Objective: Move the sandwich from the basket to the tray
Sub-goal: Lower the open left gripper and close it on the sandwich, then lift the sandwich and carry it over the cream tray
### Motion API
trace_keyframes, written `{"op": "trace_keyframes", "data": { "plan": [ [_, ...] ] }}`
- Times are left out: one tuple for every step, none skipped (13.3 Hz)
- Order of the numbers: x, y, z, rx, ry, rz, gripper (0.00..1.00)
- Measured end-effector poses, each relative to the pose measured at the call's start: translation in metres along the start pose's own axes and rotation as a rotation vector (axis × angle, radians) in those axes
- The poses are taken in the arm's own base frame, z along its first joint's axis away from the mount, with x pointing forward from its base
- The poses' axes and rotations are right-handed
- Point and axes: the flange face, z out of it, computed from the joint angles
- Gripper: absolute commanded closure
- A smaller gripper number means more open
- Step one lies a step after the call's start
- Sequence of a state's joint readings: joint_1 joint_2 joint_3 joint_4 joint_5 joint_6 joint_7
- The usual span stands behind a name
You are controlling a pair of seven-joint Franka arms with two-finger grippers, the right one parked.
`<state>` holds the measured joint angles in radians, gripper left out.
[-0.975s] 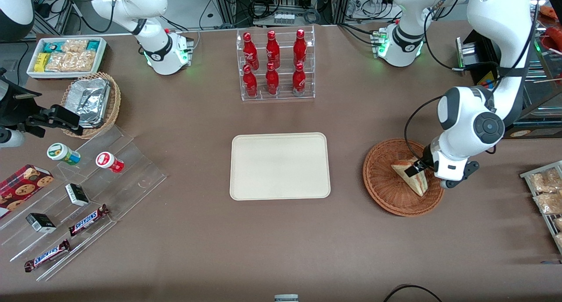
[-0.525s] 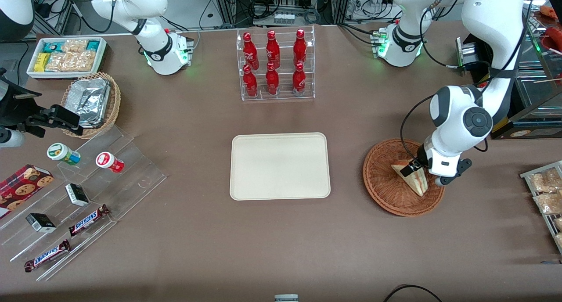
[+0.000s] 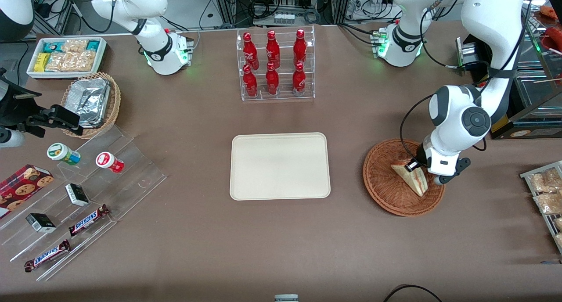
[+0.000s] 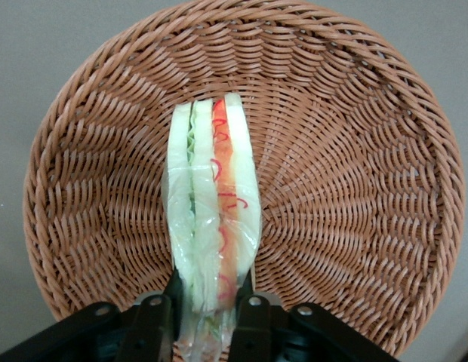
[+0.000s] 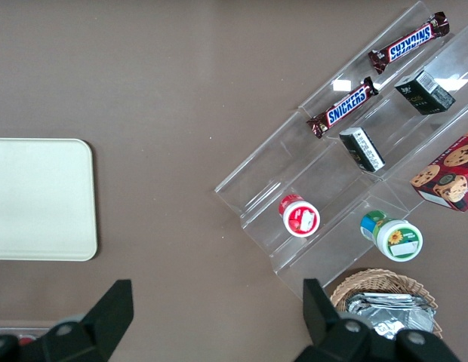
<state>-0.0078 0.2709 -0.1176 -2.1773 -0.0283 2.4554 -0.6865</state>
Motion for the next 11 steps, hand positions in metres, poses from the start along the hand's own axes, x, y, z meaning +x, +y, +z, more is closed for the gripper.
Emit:
{"op": "trace_keyframes", "data": {
  "plan": [
    [0.0,0.0,-0.002,0.015,-0.003,0.013,1.0],
    [0.0,0.0,-0.006,0.042,-0.012,0.031,1.0],
    [0.0,0.002,-0.014,0.077,-0.03,0.047,1.0],
    [0.002,0.006,-0.026,0.106,-0.047,0.059,1.0],
    [0.002,0.012,-0.04,0.126,-0.062,0.07,1.0],
    [0.0,0.021,-0.055,0.14,-0.074,0.083,1.0],
    [-0.003,0.031,-0.068,0.153,-0.083,0.099,1.0],
    [-0.008,0.042,-0.08,0.161,-0.088,0.116,1.0],
    [-0.015,0.055,-0.091,0.163,-0.087,0.145,1.0],
    [-0.026,0.068,-0.098,0.159,-0.082,0.187,1.0],
    [-0.039,0.082,-0.101,0.156,-0.08,0.235,1.0]
  ]
}}
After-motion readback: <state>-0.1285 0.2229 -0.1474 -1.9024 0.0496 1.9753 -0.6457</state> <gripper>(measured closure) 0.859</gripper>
